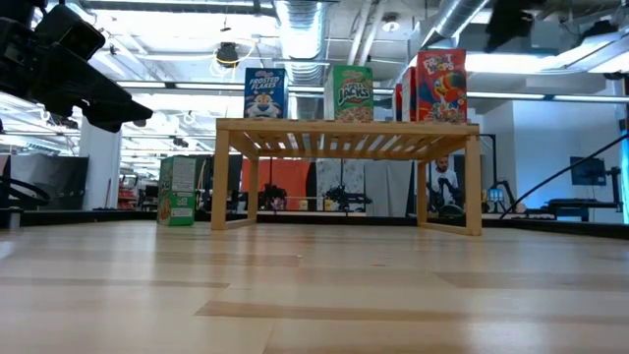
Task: Stack cereal on shelf
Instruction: Put the blue cereal box on the shelf aligned with the other blue cereal box
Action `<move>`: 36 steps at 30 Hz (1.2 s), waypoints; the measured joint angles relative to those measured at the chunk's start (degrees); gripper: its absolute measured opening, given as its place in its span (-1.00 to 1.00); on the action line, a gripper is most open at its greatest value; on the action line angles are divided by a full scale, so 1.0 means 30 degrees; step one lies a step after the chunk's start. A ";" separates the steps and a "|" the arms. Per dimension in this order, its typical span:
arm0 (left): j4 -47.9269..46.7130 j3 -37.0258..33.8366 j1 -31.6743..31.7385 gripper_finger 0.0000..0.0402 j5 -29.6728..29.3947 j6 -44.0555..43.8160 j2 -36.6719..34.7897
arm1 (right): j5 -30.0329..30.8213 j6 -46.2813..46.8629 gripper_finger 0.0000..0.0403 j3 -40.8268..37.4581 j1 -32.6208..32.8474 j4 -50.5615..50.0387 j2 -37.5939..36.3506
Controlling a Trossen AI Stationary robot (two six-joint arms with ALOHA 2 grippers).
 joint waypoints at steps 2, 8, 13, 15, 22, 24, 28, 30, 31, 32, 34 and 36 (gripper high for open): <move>0.0005 0.0000 0.0007 0.07 0.0003 0.0000 0.0000 | -0.0007 0.2510 0.27 0.0000 0.0977 -0.1125 0.0022; 0.0001 0.0000 0.0004 0.07 0.0003 -0.0005 0.0003 | 0.0390 0.9169 0.27 -0.0613 0.5548 -0.2284 0.0066; -0.0003 0.0000 0.0002 0.07 0.0003 0.0000 0.0000 | 0.2098 1.4201 0.27 -0.1548 0.9651 -0.2089 0.0042; -0.0003 0.0000 0.0003 0.07 0.0000 -0.0003 0.0000 | 0.2531 1.6426 0.27 -0.2151 1.1163 -0.2028 0.0106; -0.0001 0.0000 0.0000 0.07 0.0003 0.0000 0.0002 | 0.2577 2.2600 0.27 -0.3785 1.5608 -0.1597 0.1234; 0.0005 0.0000 0.0000 0.07 0.0003 0.0000 0.0007 | 0.2557 2.3709 0.27 -0.3920 1.6768 -0.1562 0.1721; 0.0001 0.0000 0.0001 0.07 0.0003 -0.0004 0.0004 | 0.2520 2.5306 0.27 -0.3953 1.8782 -0.1152 0.2804; 0.0000 0.0000 0.0002 0.07 0.0003 -0.0002 0.0000 | 0.2510 2.6085 0.27 -0.3953 1.9703 -0.0768 0.3332; 0.0003 0.0000 0.0006 0.07 0.0003 0.0000 0.0003 | 0.2506 2.6472 0.27 -0.3953 2.0137 -0.0621 0.3616; -0.0003 0.0000 0.0004 0.07 -0.0005 -0.0004 0.0001 | 0.2505 2.6886 0.27 -0.3955 2.0574 -0.0477 0.3906; 0.0002 0.0000 0.0003 0.07 -0.0002 0.0000 0.0004 | 0.2499 2.7678 0.27 -0.3955 2.1357 -0.0145 0.4489; -0.0002 0.0000 0.0000 0.07 0.0003 0.0000 0.0007 | 0.2492 2.8430 0.27 -0.3949 2.2080 0.0318 0.5045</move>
